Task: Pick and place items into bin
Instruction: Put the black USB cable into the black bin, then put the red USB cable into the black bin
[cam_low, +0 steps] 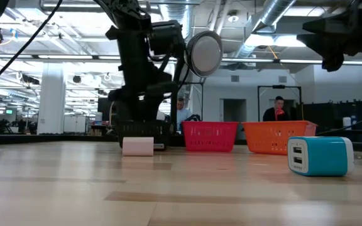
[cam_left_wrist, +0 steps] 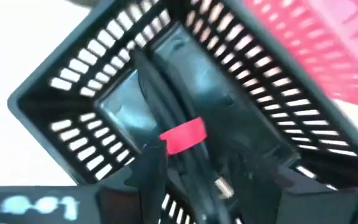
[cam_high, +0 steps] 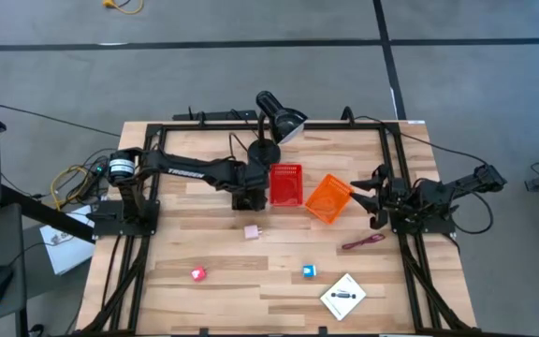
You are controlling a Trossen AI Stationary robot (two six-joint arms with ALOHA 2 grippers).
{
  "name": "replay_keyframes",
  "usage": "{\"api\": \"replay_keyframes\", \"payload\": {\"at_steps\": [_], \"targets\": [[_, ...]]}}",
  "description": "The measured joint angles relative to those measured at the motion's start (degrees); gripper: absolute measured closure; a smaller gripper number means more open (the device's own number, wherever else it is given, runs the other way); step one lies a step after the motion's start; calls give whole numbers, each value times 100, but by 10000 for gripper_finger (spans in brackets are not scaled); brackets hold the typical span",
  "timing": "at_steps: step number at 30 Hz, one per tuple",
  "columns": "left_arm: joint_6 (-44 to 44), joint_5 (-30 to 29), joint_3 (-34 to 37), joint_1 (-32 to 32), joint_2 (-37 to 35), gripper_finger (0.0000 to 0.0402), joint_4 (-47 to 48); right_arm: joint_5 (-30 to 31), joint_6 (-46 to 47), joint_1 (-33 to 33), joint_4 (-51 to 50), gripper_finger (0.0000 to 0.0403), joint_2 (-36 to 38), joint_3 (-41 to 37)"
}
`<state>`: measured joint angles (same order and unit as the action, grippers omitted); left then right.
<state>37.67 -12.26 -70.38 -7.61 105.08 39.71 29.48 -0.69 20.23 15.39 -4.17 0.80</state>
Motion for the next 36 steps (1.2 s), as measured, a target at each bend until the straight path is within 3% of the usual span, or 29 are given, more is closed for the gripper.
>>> {"api": "replay_keyframes", "payload": {"at_steps": [5,10,17,21,25,28,31,36], "targets": [[-523,126,-459,2,-1,244,218,-348,-274,0,115,244,-80,2],[-996,-162,-1124,11,-7,250,866,-923,-87,3,168,244,-362,280],[-1463,-1177,-2352,50,-7,251,2510,-881,-226,227,-205,244,-1886,1332],[-1434,-1998,-3161,252,-7,251,3616,-841,105,270,-1936,244,-2825,2731],[-1387,-3286,-3944,606,-7,251,4623,-1125,1535,388,-4665,244,-3818,4153],[-1169,-4281,-4419,851,-22,251,5056,-1581,2488,526,-6105,244,-4441,4856],[-1272,-4767,-4594,1058,-204,251,5041,-1881,3214,708,-6829,244,-4926,5108],[-1113,-4862,-4646,1247,-582,251,5033,-1911,3722,1088,-7285,244,-5717,5112]]}}
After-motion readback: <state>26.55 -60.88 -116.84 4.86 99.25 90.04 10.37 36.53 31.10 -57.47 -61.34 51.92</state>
